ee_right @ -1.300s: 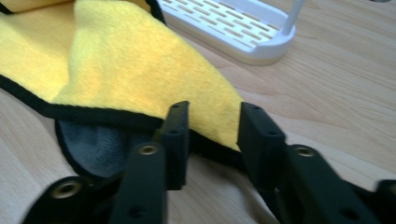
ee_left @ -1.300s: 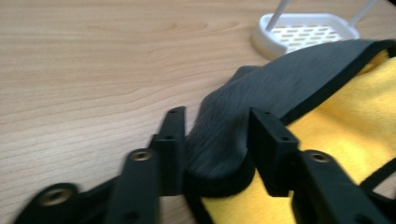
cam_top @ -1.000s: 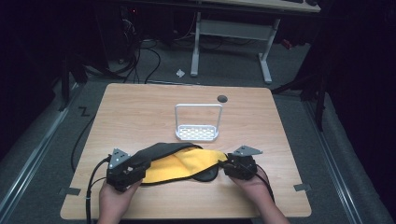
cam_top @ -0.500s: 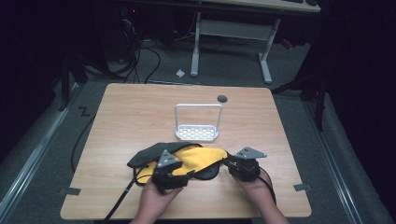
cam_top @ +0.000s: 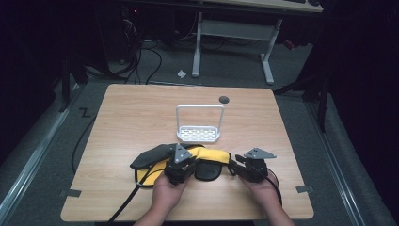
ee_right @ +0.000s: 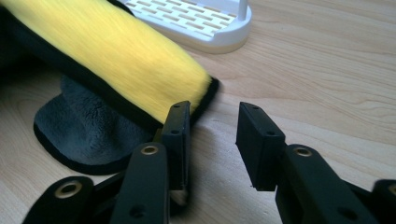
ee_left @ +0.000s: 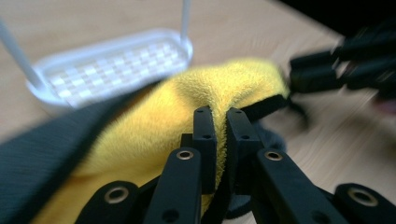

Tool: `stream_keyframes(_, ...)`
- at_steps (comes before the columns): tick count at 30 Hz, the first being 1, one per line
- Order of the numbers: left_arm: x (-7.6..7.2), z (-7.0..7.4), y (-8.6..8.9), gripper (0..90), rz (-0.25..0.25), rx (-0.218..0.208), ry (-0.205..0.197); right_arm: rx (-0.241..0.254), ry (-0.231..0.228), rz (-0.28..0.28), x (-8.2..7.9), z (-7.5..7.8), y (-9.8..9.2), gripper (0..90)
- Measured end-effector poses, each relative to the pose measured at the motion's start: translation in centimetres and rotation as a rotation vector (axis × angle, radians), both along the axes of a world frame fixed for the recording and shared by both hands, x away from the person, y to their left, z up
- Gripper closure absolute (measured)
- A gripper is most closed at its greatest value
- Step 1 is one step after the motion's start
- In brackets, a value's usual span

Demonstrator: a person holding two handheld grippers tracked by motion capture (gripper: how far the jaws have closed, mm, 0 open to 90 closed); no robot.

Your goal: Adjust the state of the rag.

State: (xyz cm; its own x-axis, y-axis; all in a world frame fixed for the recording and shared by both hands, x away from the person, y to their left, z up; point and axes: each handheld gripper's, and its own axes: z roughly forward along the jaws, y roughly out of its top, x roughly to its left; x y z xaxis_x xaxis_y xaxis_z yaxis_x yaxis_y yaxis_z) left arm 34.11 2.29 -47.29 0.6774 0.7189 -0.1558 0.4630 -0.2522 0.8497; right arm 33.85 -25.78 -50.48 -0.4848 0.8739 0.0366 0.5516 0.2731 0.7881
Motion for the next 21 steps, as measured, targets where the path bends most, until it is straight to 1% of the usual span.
stream_keyframes(1,-0.2,0.9,0.7,83.8,-0.013,-0.035,-0.004,-0.002,-0.003,-0.003,0.0,0.1,-0.1,64.5)
stream_keyframes(2,-0.7,1.7,1.7,83.7,-0.025,-0.063,-0.024,0.003,-0.003,-0.01,0.0,0.1,-0.1,63.9)
stream_keyframes(3,-1.2,2.1,2.3,83.7,-0.025,-0.062,-0.044,0.005,-0.007,-0.016,-0.1,0.2,-0.2,63.5)
stream_keyframes(4,-1.9,2.2,3.2,83.7,-0.027,-0.048,-0.061,0.008,-0.009,-0.018,-0.1,0.2,-0.3,63.4)
stream_keyframes(5,-2.6,1.8,4.1,83.7,-0.036,-0.04,-0.054,0.015,-0.007,-0.019,-0.2,0.3,-0.4,63.4)
stream_keyframes(6,-3.3,0.9,5.1,83.6,-0.049,-0.035,-0.02,0.013,-0.011,-0.016,-0.2,0.3,-0.4,63.4)
stream_keyframes(7,-3.7,0.2,5.7,83.5,-0.056,-0.023,0.01,0.01,-0.012,-0.01,-0.3,0.3,-0.2,63.5)
stream_keyframes(8,-4.3,-1.2,6.5,83.5,-0.06,-0.004,0.058,0.009,-0.011,-0.005,-0.3,0.3,0.0,63.5)
stream_keyframes(9,-4.6,-2.1,6.8,83.4,-0.061,0.012,0.088,0.008,-0.008,0.007,-0.3,0.3,0.4,63.6)
stream_keyframes(11,-5.2,-4.2,7.4,83.1,-0.073,0.045,0.171,0.002,-0.005,0.033,-0.3,0.3,1.1,63.7)
stream_keyframes(12,-5.5,-5.0,7.5,82.8,-0.076,0.061,0.19,0.0,-0.004,0.051,-0.4,0.3,1.7,63.7)
stream_keyframes(13,-5.8,-5.4,7.7,82.7,-0.078,0.058,0.193,0.001,-0.001,0.071,-0.6,0.3,2.3,63.4)
stream_keyframes(14,-6.0,-5.5,7.9,82.7,-0.077,0.048,0.193,-0.005,0.005,0.096,-0.8,0.2,3.0,62.9)
stream_keyframes(16,-6.1,-5.4,8.2,82.7,-0.082,0.056,0.19,-0.026,0.004,0.131,-1.0,0.0,4.2,61.6)
stream_keyframes(17,-6.2,-5.4,8.3,82.7,-0.084,0.063,0.185,-0.022,0.016,0.143,-1.1,-0.1,4.7,60.6)
stream_keyframes(18,-6.2,-5.4,8.4,82.7,-0.087,0.068,0.182,-0.004,0.037,0.155,-1.0,-0.3,5.1,58.9)
stream_keyframes(20,-6.3,-5.5,8.6,82.7,-0.085,0.06,0.182,0.023,0.065,0.193,-1.0,-0.7,5.7,56.2)
stream_keyframes(21,-6.2,-5.5,8.6,82.7,-0.086,0.057,0.182,0.02,0.073,0.205,-1.1,-0.9,6.1,56.2)
